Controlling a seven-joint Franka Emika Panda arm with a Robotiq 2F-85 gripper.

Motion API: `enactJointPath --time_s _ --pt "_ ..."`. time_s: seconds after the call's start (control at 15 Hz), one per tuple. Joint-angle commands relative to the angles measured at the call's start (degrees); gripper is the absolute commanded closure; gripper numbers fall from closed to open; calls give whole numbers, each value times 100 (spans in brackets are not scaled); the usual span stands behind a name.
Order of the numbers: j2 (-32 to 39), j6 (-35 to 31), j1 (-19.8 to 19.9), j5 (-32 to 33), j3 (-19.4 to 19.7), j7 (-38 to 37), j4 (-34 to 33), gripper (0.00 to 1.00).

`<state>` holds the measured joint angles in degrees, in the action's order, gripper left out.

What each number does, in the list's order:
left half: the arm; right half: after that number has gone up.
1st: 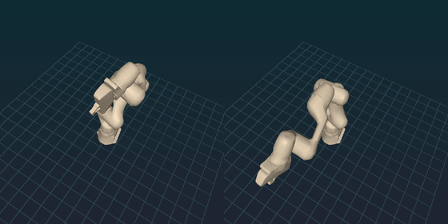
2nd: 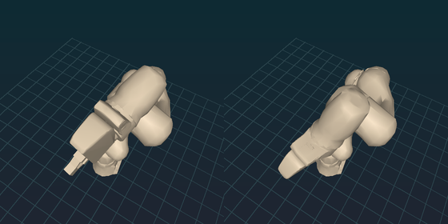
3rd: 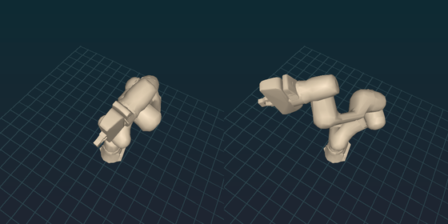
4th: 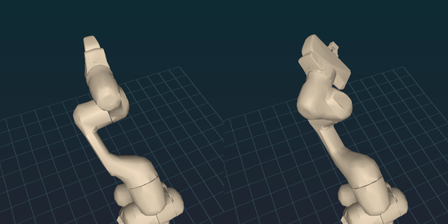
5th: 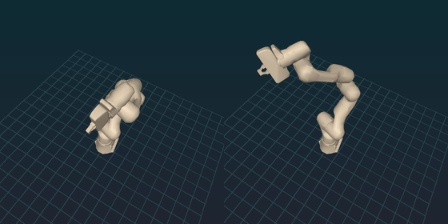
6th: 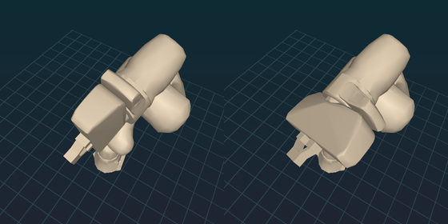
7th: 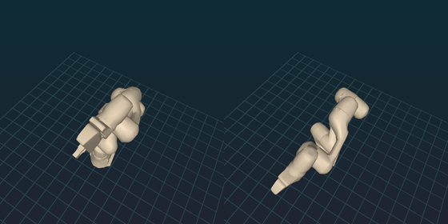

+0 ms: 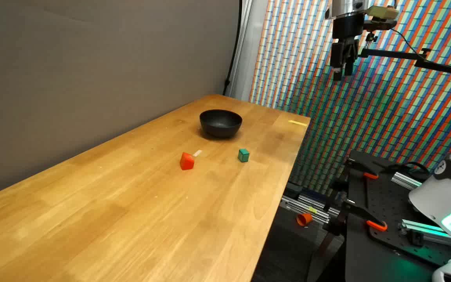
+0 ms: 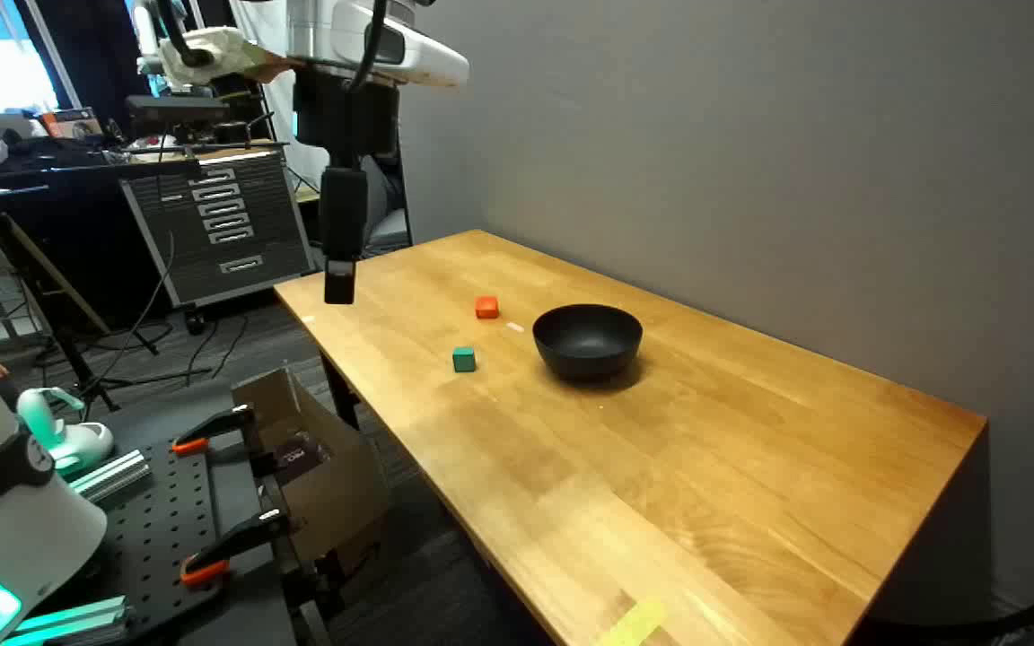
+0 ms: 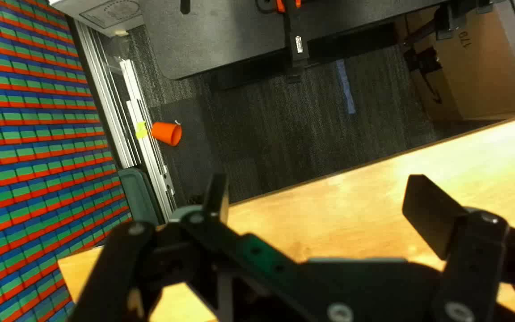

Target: Put the blocks in the bowl

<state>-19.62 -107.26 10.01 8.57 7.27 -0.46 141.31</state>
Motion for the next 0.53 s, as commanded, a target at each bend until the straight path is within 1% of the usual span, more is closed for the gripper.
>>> enactJointPath --time_s 0.0,0.07,0.13,0.27,0.47 --pt "-1 14 -27 7 26 -6 -22 0" --pt "-2 15 -27 7 26 -6 -37 0" --pt "141 -124 0 4 -8 -270 -64 0" --pt "719 -532 -142 -381 -20 -395 -180 0" --pt "1650 -1443 -422 -1050 -165 -466 -309 0"
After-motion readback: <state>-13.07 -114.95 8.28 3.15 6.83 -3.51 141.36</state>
